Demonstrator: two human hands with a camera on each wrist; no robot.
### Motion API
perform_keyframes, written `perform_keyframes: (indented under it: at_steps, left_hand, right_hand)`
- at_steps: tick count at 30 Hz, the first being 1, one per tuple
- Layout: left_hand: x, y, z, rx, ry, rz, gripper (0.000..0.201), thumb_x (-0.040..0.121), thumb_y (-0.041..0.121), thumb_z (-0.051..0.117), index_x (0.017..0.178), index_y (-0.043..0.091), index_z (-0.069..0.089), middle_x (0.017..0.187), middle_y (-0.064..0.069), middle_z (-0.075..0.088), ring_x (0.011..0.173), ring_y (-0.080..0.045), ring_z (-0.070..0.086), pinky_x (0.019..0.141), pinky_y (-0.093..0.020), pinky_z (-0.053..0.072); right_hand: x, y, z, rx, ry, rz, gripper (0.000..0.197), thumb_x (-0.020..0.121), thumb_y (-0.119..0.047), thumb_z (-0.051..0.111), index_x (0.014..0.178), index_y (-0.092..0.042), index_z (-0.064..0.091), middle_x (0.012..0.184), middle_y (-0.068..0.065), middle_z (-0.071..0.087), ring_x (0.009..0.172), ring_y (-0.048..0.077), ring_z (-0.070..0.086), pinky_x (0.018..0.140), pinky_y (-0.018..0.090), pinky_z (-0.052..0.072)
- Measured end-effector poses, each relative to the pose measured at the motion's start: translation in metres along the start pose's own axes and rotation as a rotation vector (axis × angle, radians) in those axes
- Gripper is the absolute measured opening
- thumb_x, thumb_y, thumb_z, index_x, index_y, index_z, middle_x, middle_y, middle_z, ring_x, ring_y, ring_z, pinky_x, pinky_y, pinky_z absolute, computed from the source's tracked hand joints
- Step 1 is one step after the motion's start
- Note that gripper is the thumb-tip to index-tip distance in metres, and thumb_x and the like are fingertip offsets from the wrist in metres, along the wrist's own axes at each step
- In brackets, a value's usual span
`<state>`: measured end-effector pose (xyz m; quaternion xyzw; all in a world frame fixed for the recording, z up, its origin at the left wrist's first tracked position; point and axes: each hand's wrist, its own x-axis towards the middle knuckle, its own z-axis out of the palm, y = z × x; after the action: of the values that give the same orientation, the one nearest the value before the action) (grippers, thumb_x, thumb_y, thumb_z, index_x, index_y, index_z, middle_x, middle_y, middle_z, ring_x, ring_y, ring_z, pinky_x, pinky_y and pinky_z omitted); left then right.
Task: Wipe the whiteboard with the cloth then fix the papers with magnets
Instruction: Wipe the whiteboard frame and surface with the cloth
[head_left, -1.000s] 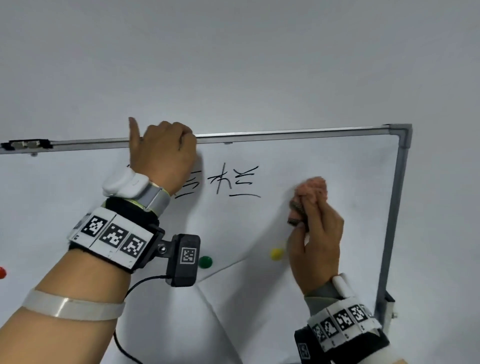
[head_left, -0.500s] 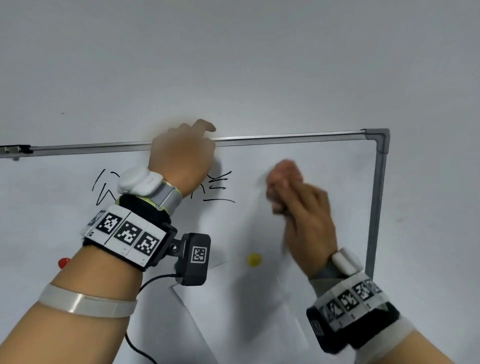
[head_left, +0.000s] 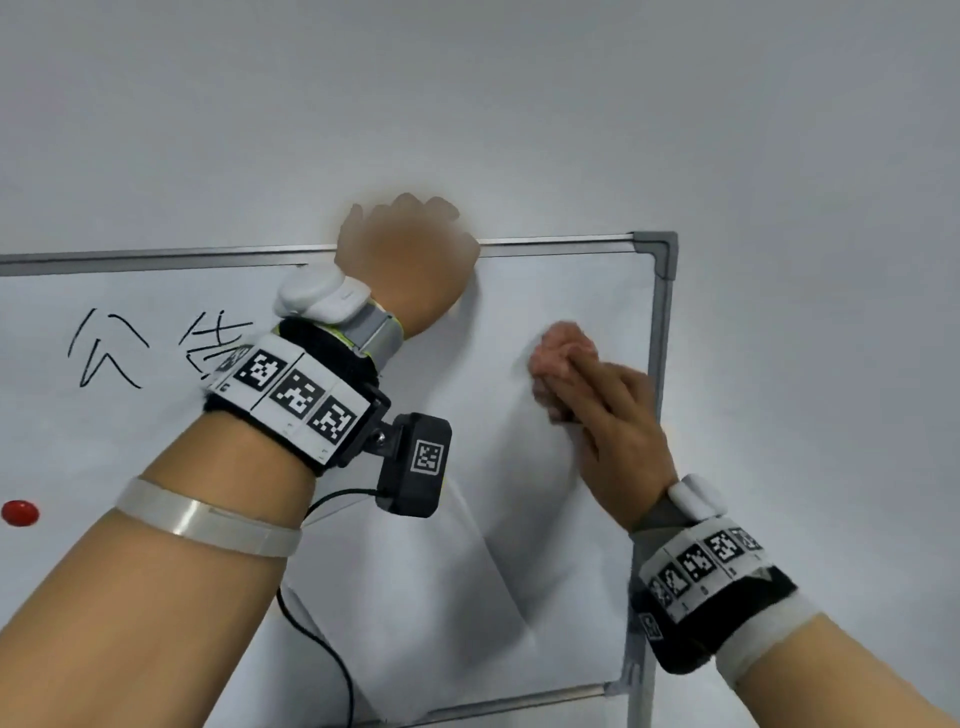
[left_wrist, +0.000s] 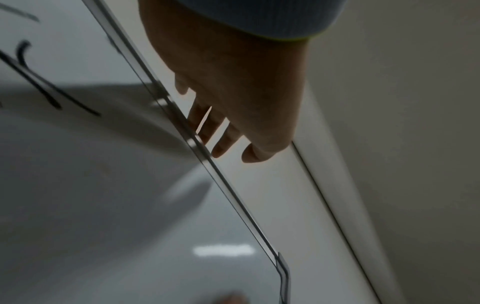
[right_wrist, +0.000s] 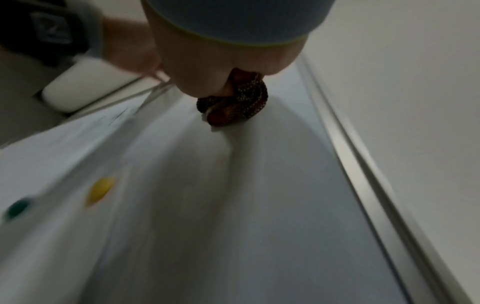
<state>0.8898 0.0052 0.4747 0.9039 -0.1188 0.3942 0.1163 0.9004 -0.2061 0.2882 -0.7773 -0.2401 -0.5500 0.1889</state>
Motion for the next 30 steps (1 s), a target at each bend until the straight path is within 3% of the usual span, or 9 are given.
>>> perform_keyframes:
  at_steps: [5,7,10,13,17,20,23,27,30]
  left_hand:
    - [-0.007,0.015,0.019,0.093,0.002,0.070,0.052,0.088,0.039,0.024,0.127,0.031,0.058,0.115,-0.002,0.066,0.112,-0.033,0.055,0.106,-0.044,0.028]
    - [-0.008,0.012,0.022,0.084,0.023,0.060,0.050,0.089,0.038,0.025,0.128,0.032,0.057,0.115,-0.001,0.066,0.114,-0.034,0.054,0.106,-0.043,0.027]
    - [-0.006,0.008,0.023,0.060,0.038,0.037,0.049,0.090,0.036,0.025,0.125,0.031,0.058,0.112,-0.002,0.066,0.114,-0.034,0.053,0.107,-0.042,0.026]
    - [-0.007,0.008,0.026,0.057,0.058,0.041,0.047,0.091,0.033,0.026,0.124,0.029,0.060,0.109,-0.003,0.066,0.114,-0.033,0.053,0.110,-0.041,0.024]
    - [-0.010,0.011,0.031,0.054,0.095,0.054,0.049,0.090,0.032,0.027,0.125,0.026,0.061,0.111,-0.004,0.066,0.117,-0.034,0.052,0.121,-0.045,0.016]
    - [-0.013,0.010,0.031,0.016,0.116,0.053,0.048,0.090,0.029,0.029,0.125,0.026,0.061,0.113,-0.004,0.066,0.120,-0.032,0.050,0.123,-0.046,0.010]
    - [-0.016,0.010,0.032,-0.029,0.119,0.052,0.051,0.088,0.029,0.027,0.128,0.025,0.059,0.119,-0.002,0.065,0.126,-0.029,0.048,0.125,-0.047,0.005]
    - [-0.021,0.009,0.036,0.008,0.122,0.062,0.061,0.084,0.034,0.023,0.135,0.024,0.054,0.134,-0.001,0.059,0.134,-0.027,0.042,0.125,-0.050,0.004]
    - [-0.024,0.011,0.038,0.036,0.105,0.074,0.060,0.084,0.032,0.026,0.138,0.020,0.050,0.139,-0.003,0.055,0.136,-0.029,0.040,0.124,-0.052,0.005]
  right_hand:
    - [0.037,0.030,-0.027,0.009,0.102,0.022,0.045,0.086,0.011,0.063,0.128,-0.005,0.065,0.138,0.014,0.058,0.112,0.035,0.053,0.110,0.019,0.029]
    - [0.007,0.031,-0.018,0.055,0.037,-0.103,0.034,0.092,0.005,0.059,0.124,-0.003,0.068,0.134,0.015,0.062,0.106,0.030,0.055,0.107,0.022,0.038]
    - [-0.073,0.032,0.000,0.044,-0.174,-0.134,0.042,0.094,0.003,0.046,0.126,-0.014,0.068,0.141,0.006,0.058,0.112,0.033,0.057,0.094,0.042,0.054]
    - [-0.126,0.031,0.004,-0.014,-0.309,-0.178,0.045,0.094,0.003,0.044,0.130,-0.014,0.065,0.144,0.004,0.052,0.115,0.033,0.055,0.089,0.044,0.057]
    - [-0.082,0.033,-0.009,0.000,-0.220,-0.162,0.040,0.102,-0.004,0.039,0.131,-0.013,0.064,0.145,0.010,0.053,0.115,0.035,0.054,0.093,0.042,0.056]
    - [-0.019,0.031,-0.024,-0.050,-0.071,-0.010,0.044,0.101,-0.004,0.034,0.135,-0.011,0.060,0.149,0.017,0.049,0.116,0.034,0.048,0.109,0.026,0.038]
    - [-0.008,0.020,-0.018,-0.074,-0.016,0.018,0.044,0.101,-0.006,0.032,0.133,-0.007,0.061,0.146,0.018,0.050,0.128,0.037,0.046,0.116,0.035,0.035]
    - [-0.104,0.009,0.008,-0.057,-0.304,-0.167,0.050,0.097,0.002,0.033,0.137,-0.012,0.058,0.152,0.011,0.047,0.140,0.036,0.042,0.111,0.046,0.043]
    - [-0.168,0.010,0.009,-0.143,-0.539,-0.266,0.069,0.086,0.006,0.056,0.147,-0.022,0.045,0.159,-0.001,0.039,0.149,0.027,0.029,0.118,0.046,0.036]
